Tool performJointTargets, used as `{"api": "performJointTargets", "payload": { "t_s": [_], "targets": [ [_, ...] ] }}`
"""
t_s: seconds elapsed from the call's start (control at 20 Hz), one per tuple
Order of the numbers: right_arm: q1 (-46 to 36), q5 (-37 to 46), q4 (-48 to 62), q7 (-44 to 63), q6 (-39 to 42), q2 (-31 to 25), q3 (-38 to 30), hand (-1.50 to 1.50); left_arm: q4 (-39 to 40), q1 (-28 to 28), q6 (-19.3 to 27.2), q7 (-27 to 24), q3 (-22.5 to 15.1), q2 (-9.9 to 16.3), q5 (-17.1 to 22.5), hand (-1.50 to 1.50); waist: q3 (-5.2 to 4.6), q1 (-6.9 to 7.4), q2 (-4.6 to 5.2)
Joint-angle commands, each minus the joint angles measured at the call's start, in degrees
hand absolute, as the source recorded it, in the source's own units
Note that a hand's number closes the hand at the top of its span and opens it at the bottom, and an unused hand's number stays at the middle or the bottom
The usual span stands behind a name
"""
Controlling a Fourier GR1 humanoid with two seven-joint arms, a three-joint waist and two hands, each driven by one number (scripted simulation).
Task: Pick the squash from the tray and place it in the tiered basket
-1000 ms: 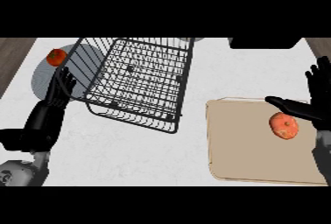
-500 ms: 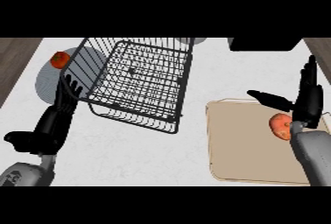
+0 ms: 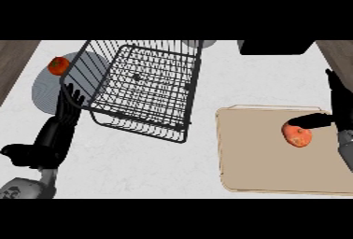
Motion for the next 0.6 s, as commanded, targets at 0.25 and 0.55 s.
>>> {"api": "performJointTargets", "payload": {
  "t_s": [0.25, 0.55],
  "targets": [
    [-10.2, 2.9, -9.3, 29.4, 25.7, -4.8, 11.0, -1.50, 4.3, 0.4, -3.2, 2.4, -4.8, -3.0, 0.1, 0.00, -0.42, -0.79, 0.14],
    [-12.7, 1.8, -17.5, 47.4, 30.0, 0.1, 12.6, -1.50, 5.2, 0.3, -3.1, 2.4, -5.1, -4.4, -0.7, 0.00, 0.05, -0.95, 0.21]
  ]
}}
